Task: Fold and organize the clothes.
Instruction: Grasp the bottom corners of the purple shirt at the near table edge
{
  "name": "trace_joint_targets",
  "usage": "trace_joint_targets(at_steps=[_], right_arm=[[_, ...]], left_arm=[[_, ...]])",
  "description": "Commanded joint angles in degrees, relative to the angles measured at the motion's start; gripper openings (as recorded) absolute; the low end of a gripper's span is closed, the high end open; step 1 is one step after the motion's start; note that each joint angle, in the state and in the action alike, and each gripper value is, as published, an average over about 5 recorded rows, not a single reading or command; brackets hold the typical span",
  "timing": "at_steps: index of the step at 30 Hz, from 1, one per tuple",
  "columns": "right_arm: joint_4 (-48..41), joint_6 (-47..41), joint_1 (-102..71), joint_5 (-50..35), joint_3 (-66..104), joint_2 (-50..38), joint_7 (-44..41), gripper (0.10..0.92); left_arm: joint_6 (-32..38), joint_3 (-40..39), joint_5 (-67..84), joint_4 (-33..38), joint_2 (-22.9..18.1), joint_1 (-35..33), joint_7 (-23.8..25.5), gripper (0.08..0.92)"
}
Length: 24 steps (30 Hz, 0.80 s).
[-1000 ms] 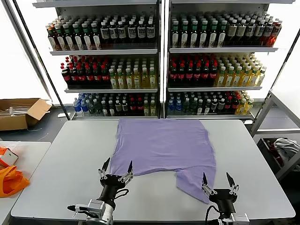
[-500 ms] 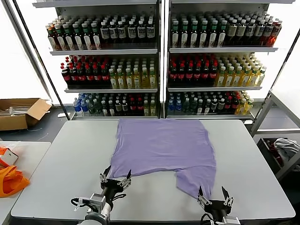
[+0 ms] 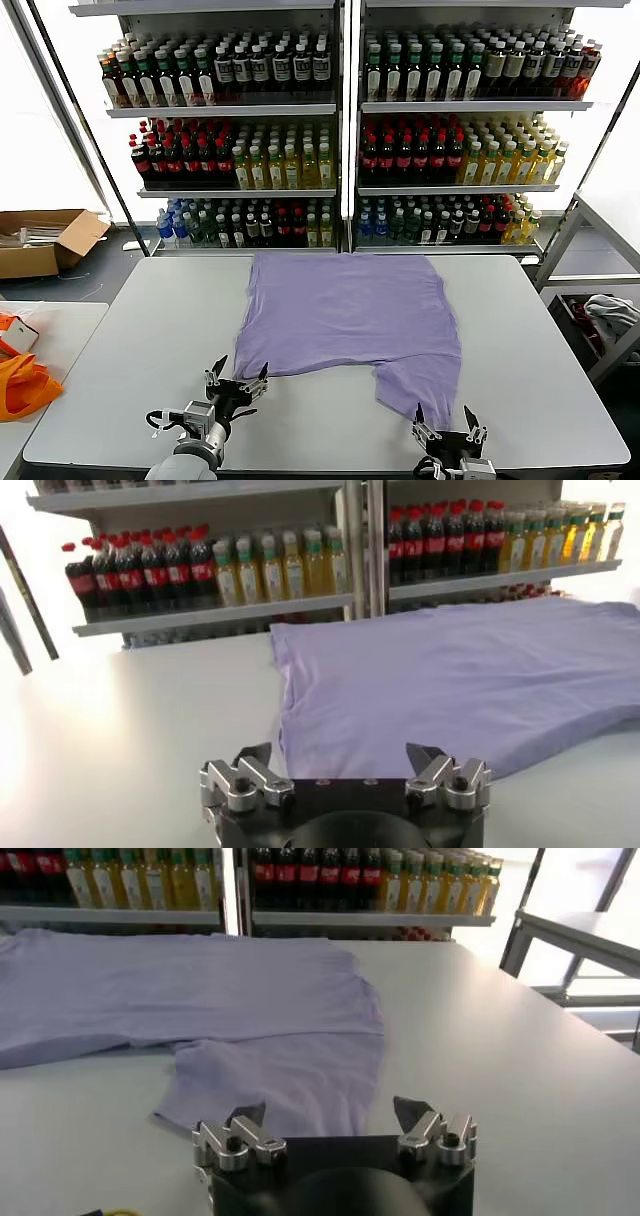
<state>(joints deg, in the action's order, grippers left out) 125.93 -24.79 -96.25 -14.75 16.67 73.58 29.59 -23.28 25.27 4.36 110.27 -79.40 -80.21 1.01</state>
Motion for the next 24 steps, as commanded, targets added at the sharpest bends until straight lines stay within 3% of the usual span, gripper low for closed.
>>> trace_joint_targets(at_steps=[1, 11, 24], right_arm=[[-1.0, -0.3, 0.4, 0.1, -0.5, 0.5, 0.0, 0.823], [-3.1, 0.3, 0.9, -0.1, -1.3, 0.5, -0.2, 0.787], [-3.6, 1.3, 0.6, -0.7, -1.0, -0.3, -0.3, 0.439]], left_arm=[[-0.9, 0.3, 2.5, -2.0, 0.5, 1.0, 0.0, 0.823], [-0.8, 0.1, 2.5, -2.4, 0.7, 0.5, 0.0, 0.807], [-0.8, -1.5, 2.0, -1.0, 0.4, -0.9, 0.1, 0.446]])
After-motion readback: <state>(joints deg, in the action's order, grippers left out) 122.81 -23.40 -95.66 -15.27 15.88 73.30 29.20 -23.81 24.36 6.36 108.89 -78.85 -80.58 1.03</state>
